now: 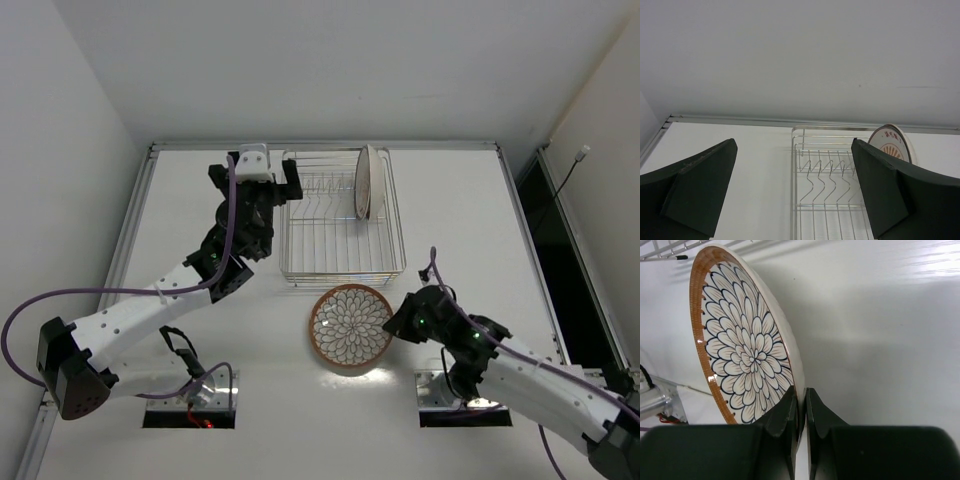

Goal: Load the plates into the dish rack

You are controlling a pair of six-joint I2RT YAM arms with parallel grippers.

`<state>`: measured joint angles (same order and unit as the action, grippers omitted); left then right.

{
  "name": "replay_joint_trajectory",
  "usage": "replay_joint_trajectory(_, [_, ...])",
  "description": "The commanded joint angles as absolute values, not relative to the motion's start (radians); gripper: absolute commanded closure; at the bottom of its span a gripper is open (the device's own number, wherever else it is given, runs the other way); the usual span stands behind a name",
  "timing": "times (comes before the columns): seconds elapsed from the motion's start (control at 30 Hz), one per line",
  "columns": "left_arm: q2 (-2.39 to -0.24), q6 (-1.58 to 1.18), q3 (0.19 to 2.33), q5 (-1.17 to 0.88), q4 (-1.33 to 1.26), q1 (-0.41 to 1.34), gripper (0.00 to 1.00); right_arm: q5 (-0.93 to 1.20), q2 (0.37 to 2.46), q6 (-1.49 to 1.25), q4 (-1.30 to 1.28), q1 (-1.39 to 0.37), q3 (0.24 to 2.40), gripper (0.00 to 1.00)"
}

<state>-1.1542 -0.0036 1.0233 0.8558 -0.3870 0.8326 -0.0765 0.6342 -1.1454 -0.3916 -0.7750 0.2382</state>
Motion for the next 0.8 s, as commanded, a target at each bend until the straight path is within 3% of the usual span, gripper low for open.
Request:
replay_joint_trajectory(0.0, [-1.129, 0.003, 1.017, 0.876, -0.453, 0.839, 0.0, -0.141, 0.528, -1.15, -0.556, -0.799, 0.382, 1.0])
replay_joint_trajectory(0.1, [-1.138, 0.012, 1.017, 0.876, -0.462, 0.839, 0.0, -0.167, 0.477, -1.112, -0.67, -0.81, 0.469, 1.0])
replay_joint_trajectory(0.33, [-1.138, 0.021, 1.017, 0.885, -0.462, 0.839, 0.0, -0.357, 0.511, -0.951, -0.945, -0.81, 0.893, 1.0])
replay_joint_trajectory(0.47, [-1.138, 0.031, 1.017, 0.894, -0.471, 0.839, 0.0, -0.46, 0.583, -0.89, -0.902, -0.81, 1.067, 1.0])
replay_joint_trajectory(0.77, [-1.138, 0.031, 1.008, 0.904, -0.48, 0.839, 0.0, -0.805, 1.087, -0.764, -0.844, -0.81, 1.436, 1.0])
